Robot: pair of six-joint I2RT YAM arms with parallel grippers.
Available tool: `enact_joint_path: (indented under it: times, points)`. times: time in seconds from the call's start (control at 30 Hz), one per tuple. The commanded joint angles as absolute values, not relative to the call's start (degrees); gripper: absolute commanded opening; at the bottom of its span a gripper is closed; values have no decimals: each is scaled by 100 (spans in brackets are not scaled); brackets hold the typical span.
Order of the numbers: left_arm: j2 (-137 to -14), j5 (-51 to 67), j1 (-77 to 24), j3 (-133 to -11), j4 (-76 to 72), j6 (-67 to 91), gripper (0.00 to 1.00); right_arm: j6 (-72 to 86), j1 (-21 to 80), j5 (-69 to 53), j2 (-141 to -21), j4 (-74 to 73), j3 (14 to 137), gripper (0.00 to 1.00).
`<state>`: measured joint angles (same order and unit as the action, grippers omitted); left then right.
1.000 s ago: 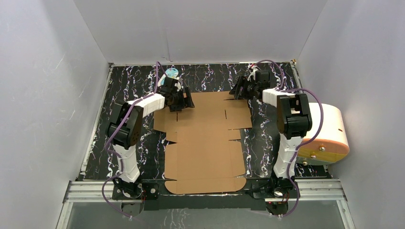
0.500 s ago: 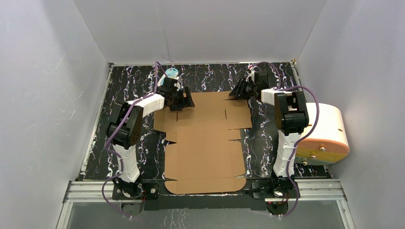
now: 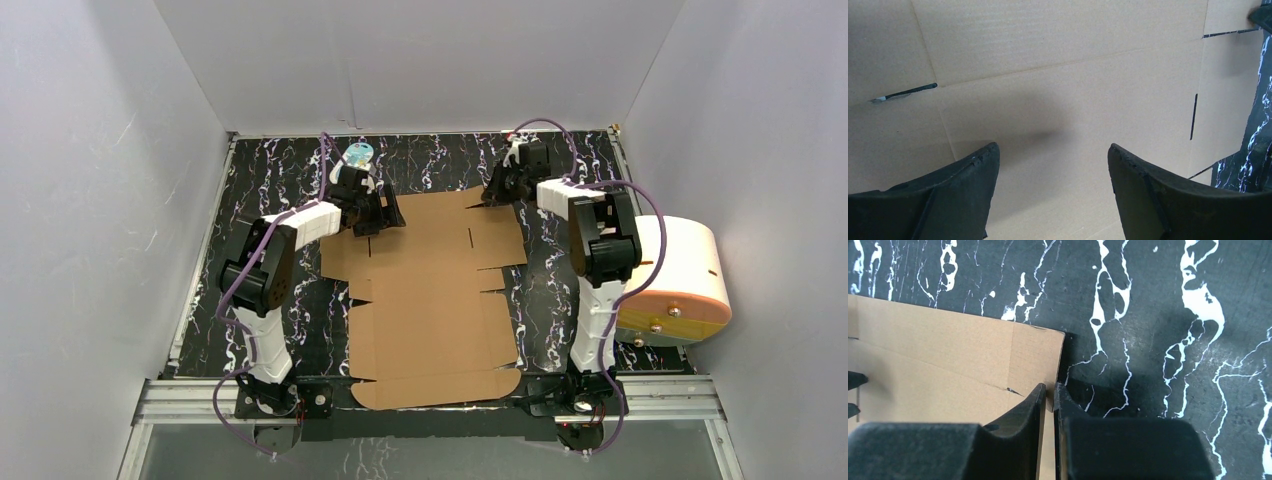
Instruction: Fold the paper box
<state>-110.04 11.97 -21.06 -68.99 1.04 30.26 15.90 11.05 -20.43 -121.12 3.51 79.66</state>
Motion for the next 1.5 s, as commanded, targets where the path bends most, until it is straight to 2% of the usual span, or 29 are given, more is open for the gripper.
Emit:
enact_joint_path:
  times: [0.0,0.2,0.4,0.77,0.93,1.2,1.47]
  points:
    - [-10865,1255,-2128,-6675,374,3093,77,1020,1616,-1413,-11615,9,8276,18]
    - [-10800,1235,-2129,-6537,220,3159,77,516,2146,-719,-11635,-441,8587,22]
    - [-10779,1209,-2129,-6500,202,3155,77,317,2581,-488,-11801,-531,8833,32]
    - [-10758,1222,-2127,-6410,132,3171,77,302,2716,-484,-12049,-525,9023,40]
    - [-10686,1131,-2128,-6402,149,3155,77,211,2694,-439,-11795,-562,9014,44]
    - [-10427,1061,-2127,-6408,179,3155,77,393,2307,-651,-10719,-511,8075,52]
    - [-10042,1007,-2127,-6529,323,3111,77,563,1880,-216,-9668,-677,6889,63]
